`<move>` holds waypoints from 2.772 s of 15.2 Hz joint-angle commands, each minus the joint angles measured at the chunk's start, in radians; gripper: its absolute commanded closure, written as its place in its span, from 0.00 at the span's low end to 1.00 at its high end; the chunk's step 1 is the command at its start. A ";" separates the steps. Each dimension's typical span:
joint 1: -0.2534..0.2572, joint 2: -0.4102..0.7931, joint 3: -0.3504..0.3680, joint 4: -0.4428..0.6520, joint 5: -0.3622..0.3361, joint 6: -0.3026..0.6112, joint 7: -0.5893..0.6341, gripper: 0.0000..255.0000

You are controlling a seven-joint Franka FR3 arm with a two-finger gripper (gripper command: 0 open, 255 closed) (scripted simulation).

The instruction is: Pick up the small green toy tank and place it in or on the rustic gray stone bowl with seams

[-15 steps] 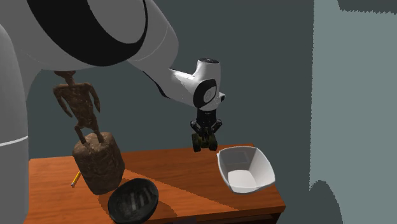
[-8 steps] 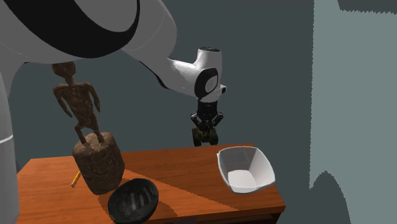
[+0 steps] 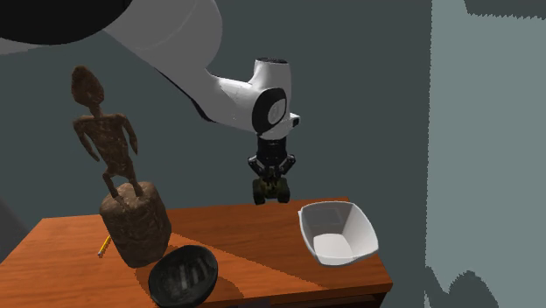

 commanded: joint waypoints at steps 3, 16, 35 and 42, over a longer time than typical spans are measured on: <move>0.067 -0.143 -0.008 -0.173 -0.072 0.048 0.094 1.00; 0.152 -0.585 0.111 -0.615 -0.303 0.075 0.475 1.00; 0.206 -0.604 0.224 -0.841 -0.296 0.278 0.645 1.00; 0.223 -0.462 0.210 -0.849 -0.271 0.427 0.627 1.00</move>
